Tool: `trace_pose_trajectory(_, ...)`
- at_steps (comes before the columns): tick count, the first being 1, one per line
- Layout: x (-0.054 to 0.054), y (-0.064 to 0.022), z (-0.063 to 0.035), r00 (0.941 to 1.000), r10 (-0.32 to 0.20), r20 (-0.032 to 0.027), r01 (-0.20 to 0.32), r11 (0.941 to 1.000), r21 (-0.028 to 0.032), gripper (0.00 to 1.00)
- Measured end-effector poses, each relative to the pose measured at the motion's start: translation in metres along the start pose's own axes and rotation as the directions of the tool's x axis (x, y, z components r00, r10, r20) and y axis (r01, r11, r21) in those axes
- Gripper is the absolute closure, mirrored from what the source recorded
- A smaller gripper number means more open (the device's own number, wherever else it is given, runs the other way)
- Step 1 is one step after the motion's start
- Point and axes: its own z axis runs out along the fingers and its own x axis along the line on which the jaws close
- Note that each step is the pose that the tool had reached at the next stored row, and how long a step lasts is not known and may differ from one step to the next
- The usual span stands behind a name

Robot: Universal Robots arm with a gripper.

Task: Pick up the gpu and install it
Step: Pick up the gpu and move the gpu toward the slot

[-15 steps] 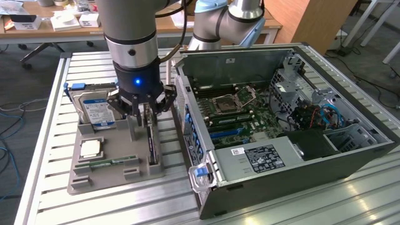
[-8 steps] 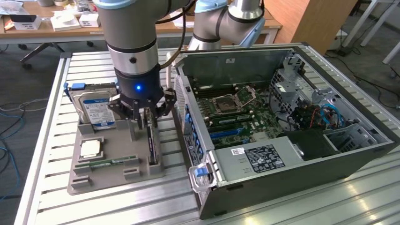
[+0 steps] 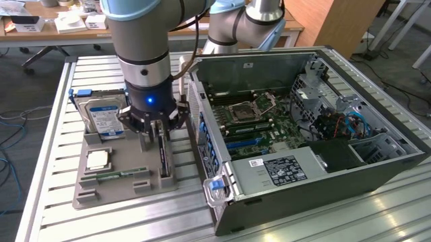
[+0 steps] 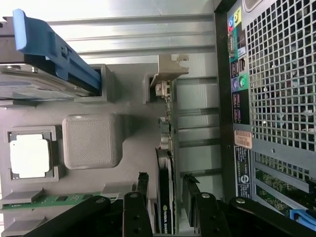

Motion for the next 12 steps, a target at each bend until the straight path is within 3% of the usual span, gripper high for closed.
trace_pose_trajectory(12, 0.001, -0.0006, 0.0157, 1.0, 0.0, 0.0001, 0.0, 1.0, 0.0, 0.59)
